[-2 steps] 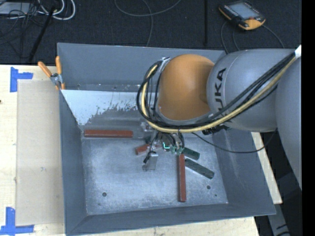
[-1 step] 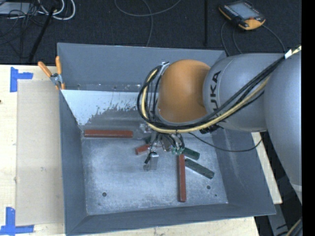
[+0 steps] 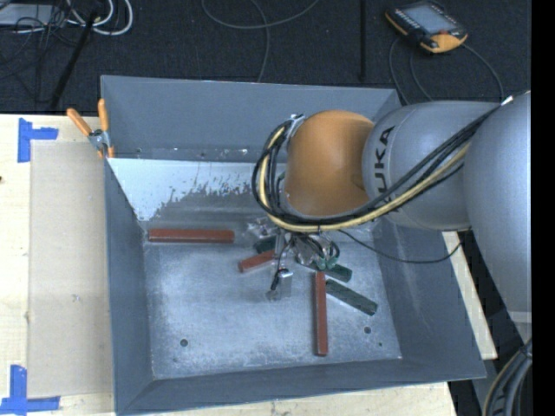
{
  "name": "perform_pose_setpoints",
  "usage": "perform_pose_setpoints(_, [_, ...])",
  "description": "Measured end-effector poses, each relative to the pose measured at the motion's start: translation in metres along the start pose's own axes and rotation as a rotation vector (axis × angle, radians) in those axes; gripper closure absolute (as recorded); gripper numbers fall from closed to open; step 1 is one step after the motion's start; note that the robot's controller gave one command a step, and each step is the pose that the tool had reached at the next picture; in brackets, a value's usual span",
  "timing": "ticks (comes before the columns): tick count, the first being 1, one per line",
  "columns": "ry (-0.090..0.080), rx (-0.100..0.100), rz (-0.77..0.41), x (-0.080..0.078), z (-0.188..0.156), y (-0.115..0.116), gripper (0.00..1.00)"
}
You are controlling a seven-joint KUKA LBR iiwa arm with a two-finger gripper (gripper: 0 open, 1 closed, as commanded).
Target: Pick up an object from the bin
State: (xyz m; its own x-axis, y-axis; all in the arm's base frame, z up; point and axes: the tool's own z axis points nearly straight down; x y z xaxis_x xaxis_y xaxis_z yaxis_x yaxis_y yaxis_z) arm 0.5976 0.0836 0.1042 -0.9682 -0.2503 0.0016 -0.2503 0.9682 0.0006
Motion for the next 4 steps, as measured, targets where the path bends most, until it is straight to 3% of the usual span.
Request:
perform_pose_setpoints(1, [-0.001, -0.001, -0.24, 0.005, 0.023, -0.025, 1.0])
perform_pose_setpoints(2, [-0.001, -0.001, -0.239, 0.005, 0.023, -0.025, 1.0])
perform_pose_setpoints(3, [-0.003, 0.002, -0.24, 0.006, 0.028, -0.002, 1.0])
perform_pose_setpoints(4, [-0.003, -0.003, -0.252, 0.008, 0.022, -0.015, 1.0])
